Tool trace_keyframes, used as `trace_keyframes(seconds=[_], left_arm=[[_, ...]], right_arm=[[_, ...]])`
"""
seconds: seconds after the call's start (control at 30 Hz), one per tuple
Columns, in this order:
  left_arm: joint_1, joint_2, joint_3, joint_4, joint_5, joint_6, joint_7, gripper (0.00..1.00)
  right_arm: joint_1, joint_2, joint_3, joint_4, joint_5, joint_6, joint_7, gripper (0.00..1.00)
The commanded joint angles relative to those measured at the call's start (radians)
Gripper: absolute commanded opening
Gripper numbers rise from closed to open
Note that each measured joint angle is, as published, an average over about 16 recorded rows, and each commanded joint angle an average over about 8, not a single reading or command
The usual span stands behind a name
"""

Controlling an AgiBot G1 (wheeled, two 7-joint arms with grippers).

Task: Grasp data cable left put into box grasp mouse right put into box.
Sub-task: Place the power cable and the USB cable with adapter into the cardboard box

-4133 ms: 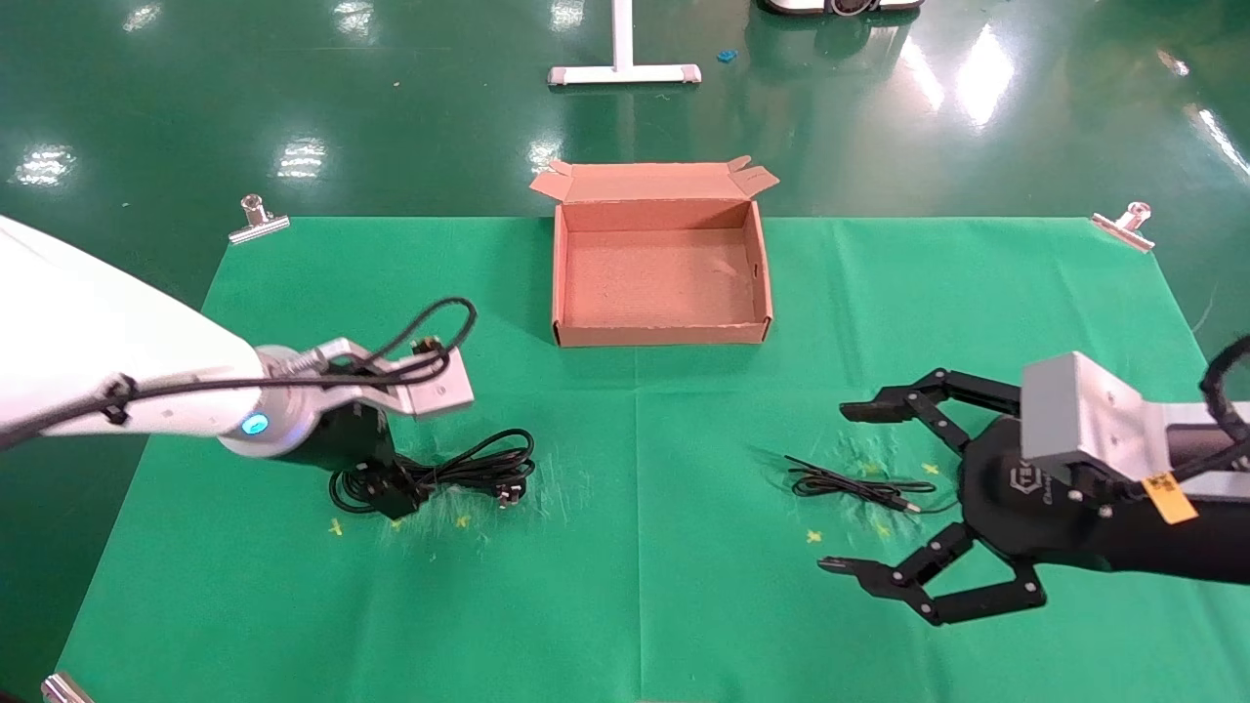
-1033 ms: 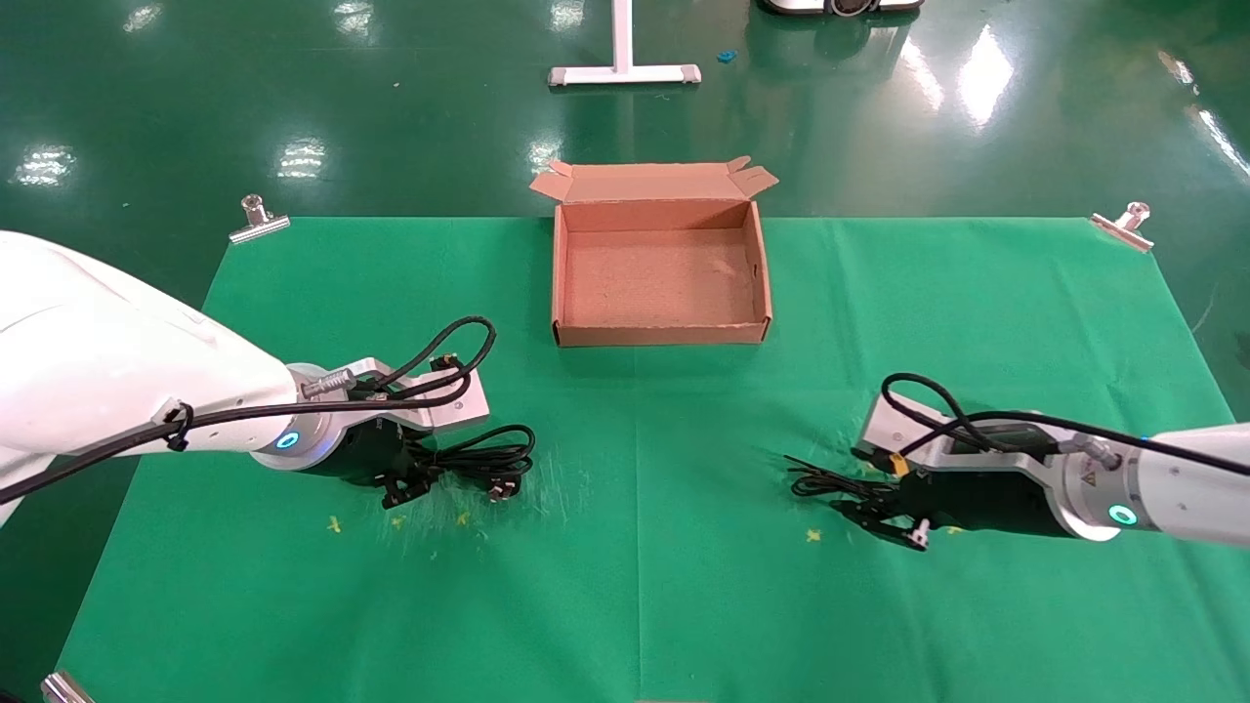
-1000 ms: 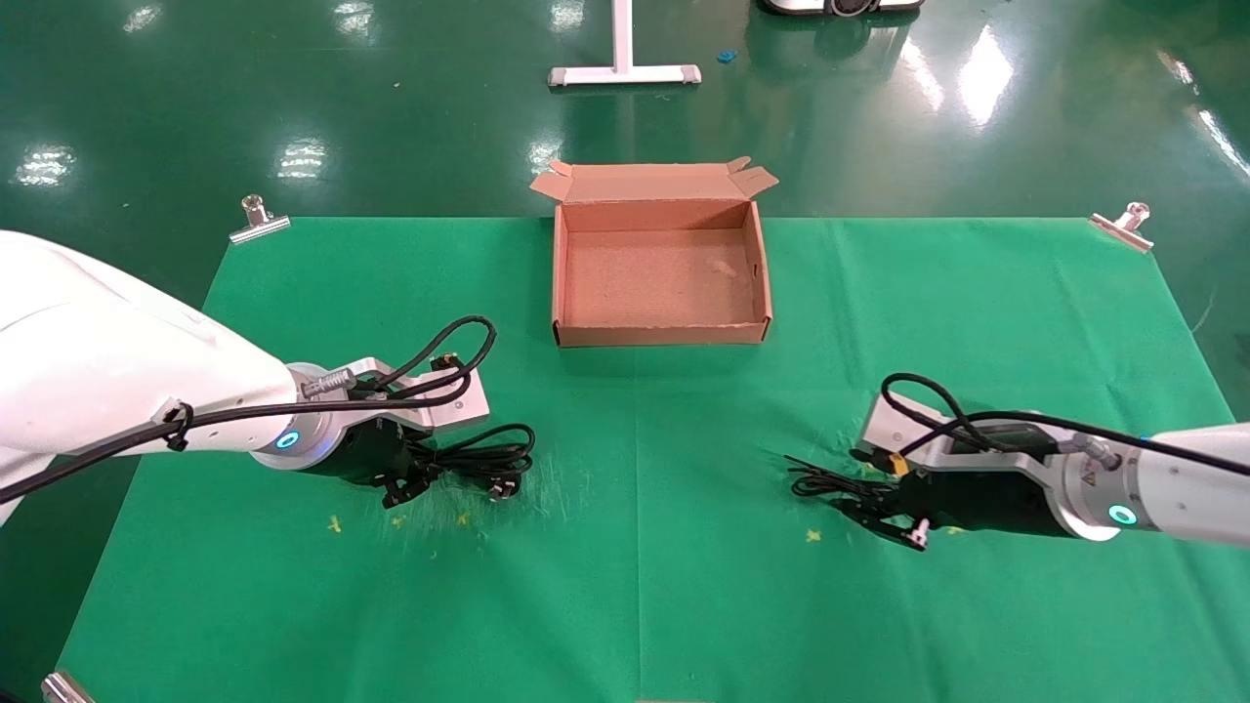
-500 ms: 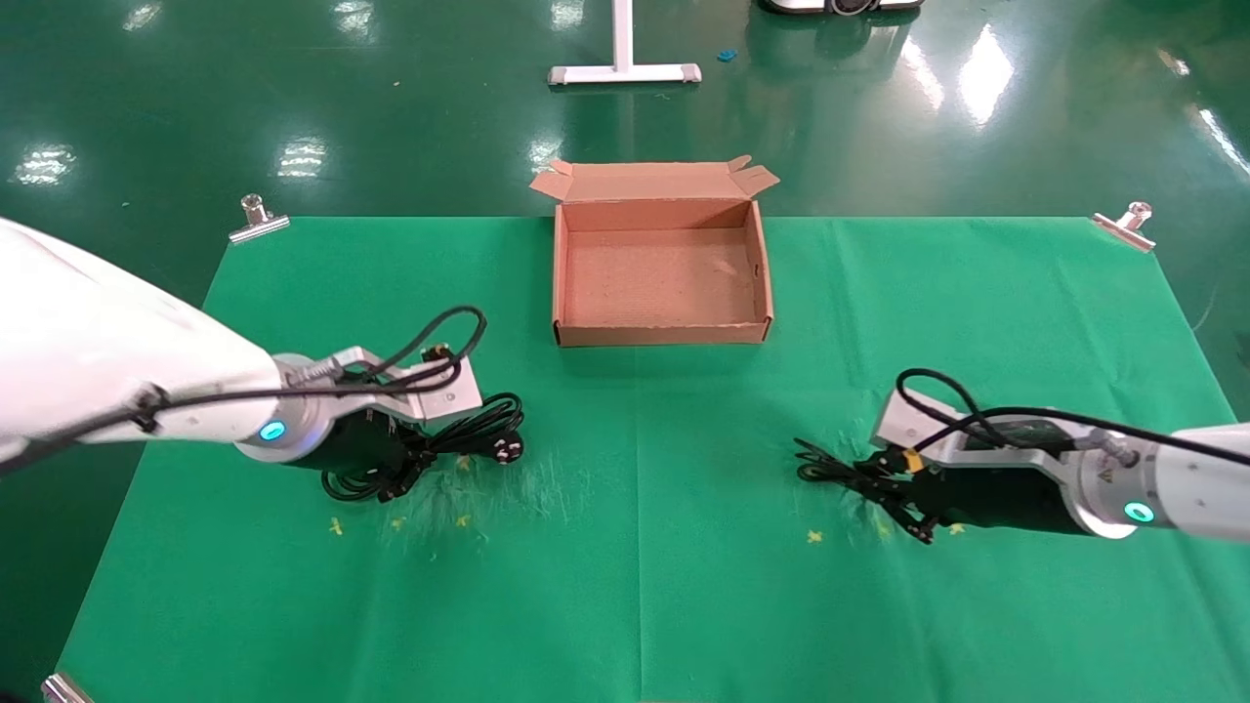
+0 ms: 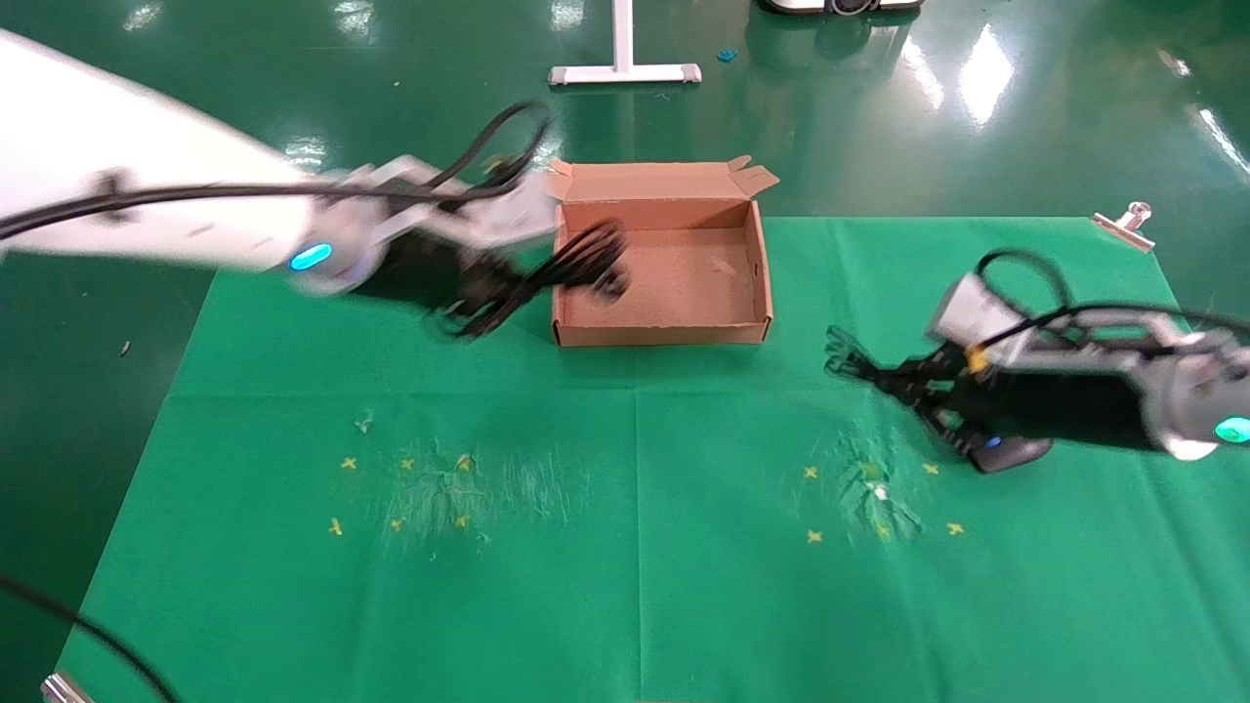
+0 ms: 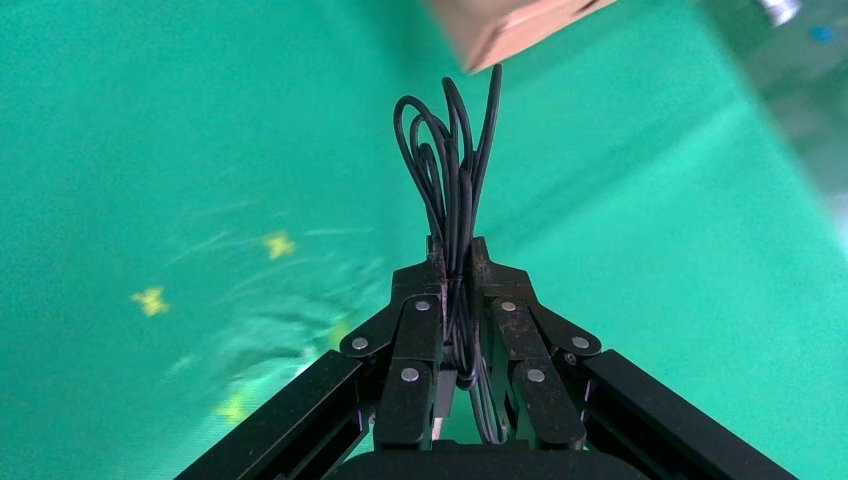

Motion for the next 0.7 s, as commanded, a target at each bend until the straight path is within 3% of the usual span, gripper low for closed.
trace_keyframes(seconds=[0.03,0.2,0.47,0.7], left_arm=[[-0.010,0.054,-0.001,0.065,0.022,-0.069,0.032,0.00],[-0.012,0.155,0.028,0.240,-0.028,-0.239,0.161,0.00],[-0.030,0.172,0.159,0.324,-0.204,-0.378,0.278,1.00],[-0.065,0.170,0.261,0.372,-0.303,-0.423,0.297,1.00]], right_arm=[[0.010,0.016,0.014,0.013,0.014,-0.001,0.004,0.00],[0.008,0.083,0.051,0.042,0.055,-0.005,0.020,0.00],[-0.011,0.162,0.088,0.049,0.092,-0.002,0.018,0.00],[0.004,0.189,0.123,0.051,0.128,0.018,0.010,0.00]])
